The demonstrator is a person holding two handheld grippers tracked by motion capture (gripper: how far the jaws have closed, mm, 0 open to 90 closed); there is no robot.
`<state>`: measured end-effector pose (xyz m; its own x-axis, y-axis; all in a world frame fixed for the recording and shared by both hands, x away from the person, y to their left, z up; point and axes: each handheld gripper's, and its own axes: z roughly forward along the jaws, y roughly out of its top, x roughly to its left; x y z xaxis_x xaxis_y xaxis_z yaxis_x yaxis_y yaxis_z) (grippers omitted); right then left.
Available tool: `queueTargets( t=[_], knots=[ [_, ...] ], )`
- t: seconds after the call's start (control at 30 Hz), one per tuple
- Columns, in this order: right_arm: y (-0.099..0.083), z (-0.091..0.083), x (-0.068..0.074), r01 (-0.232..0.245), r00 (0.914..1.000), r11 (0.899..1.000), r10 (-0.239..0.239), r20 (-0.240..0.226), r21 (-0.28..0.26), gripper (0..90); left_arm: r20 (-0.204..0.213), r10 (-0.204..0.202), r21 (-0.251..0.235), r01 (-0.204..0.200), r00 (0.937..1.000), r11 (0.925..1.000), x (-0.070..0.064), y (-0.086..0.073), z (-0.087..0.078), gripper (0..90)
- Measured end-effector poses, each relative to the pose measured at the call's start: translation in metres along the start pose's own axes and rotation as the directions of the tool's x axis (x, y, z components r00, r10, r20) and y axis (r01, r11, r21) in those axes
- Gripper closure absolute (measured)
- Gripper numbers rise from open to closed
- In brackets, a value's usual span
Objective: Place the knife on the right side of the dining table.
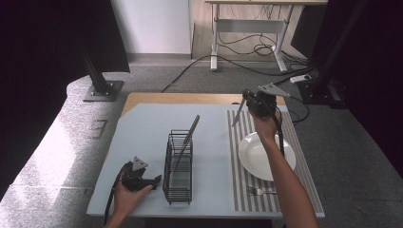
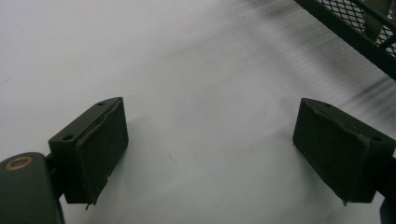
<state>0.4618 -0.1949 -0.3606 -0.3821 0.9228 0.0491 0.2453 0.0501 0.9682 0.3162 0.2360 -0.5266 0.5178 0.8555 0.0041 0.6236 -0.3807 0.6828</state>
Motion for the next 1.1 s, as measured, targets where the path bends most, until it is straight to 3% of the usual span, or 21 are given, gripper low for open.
queueTargets(
  t=[0.3, 1.1],
  knots=[
    [-0.01, 0.015, -0.01, 0.017, 0.9991, 0.999, -0.019, 0.038, 0.05, 83.8, 0.0, 0.001, 0.0, -0.001, 1.0, 1.0, 0.0, 0.0, 0.0, 10.0],
    [-0.016, 0.01, -0.049, 0.008, 0.9976, 0.998, -0.012, 0.068, 0.068, 78.3, 0.0, 0.001, 0.0, -0.001, 1.0, 1.0, 0.0, 0.0, 0.0, 10.0]
  ],
)
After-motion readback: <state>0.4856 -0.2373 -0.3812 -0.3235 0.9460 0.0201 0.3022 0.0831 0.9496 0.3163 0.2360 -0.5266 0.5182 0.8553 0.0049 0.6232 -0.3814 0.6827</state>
